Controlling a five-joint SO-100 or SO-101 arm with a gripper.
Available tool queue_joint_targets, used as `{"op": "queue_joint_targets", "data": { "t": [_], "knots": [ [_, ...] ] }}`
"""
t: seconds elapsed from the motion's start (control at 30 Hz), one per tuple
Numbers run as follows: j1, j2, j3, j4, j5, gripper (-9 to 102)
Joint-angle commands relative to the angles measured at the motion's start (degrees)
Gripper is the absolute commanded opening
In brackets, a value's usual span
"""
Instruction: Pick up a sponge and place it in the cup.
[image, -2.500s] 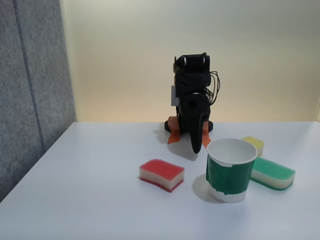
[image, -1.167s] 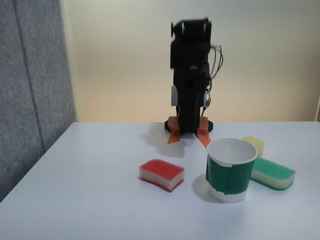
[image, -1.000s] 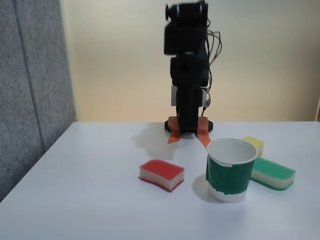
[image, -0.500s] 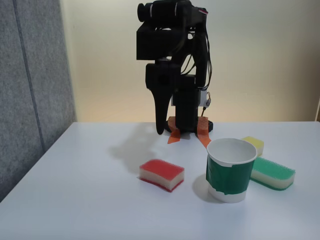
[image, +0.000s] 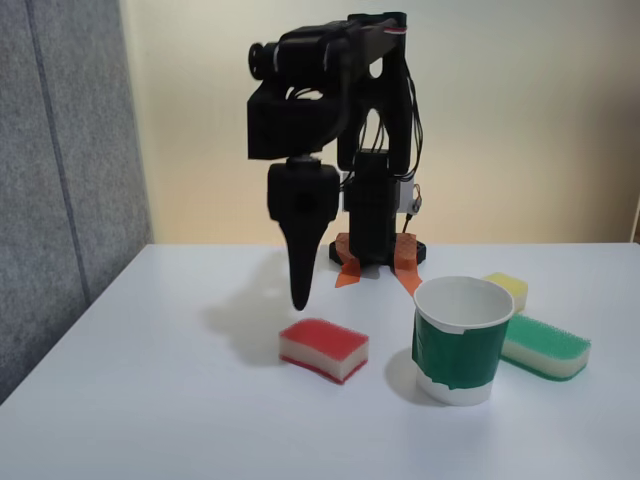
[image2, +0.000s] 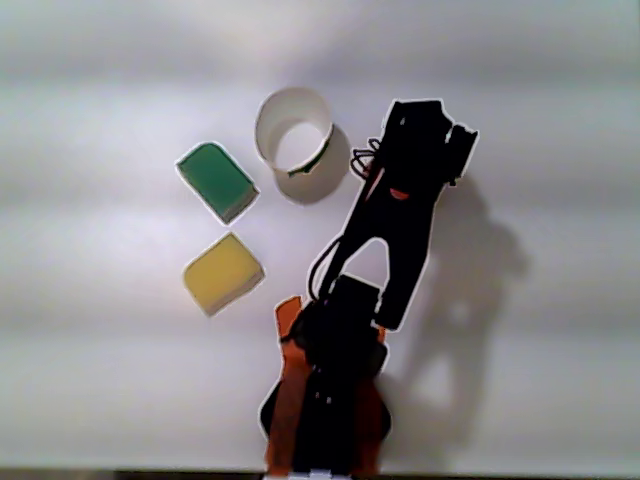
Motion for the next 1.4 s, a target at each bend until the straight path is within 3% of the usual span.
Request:
{"op": "queue_joint_targets", "data": {
  "t": [0.0,0.37,0.8,1.37],
  "knots": [
    [0.35,1.14,-0.79,-1.93,-0.09,0],
    [-1.23,4.22,6.68,-8.09,2.55,1],
    [-1.76,9.49,7.91,-4.92,9.58,32],
    [-2.29,0.26,2.37,-7.91,10.9,35]
  ]
}}
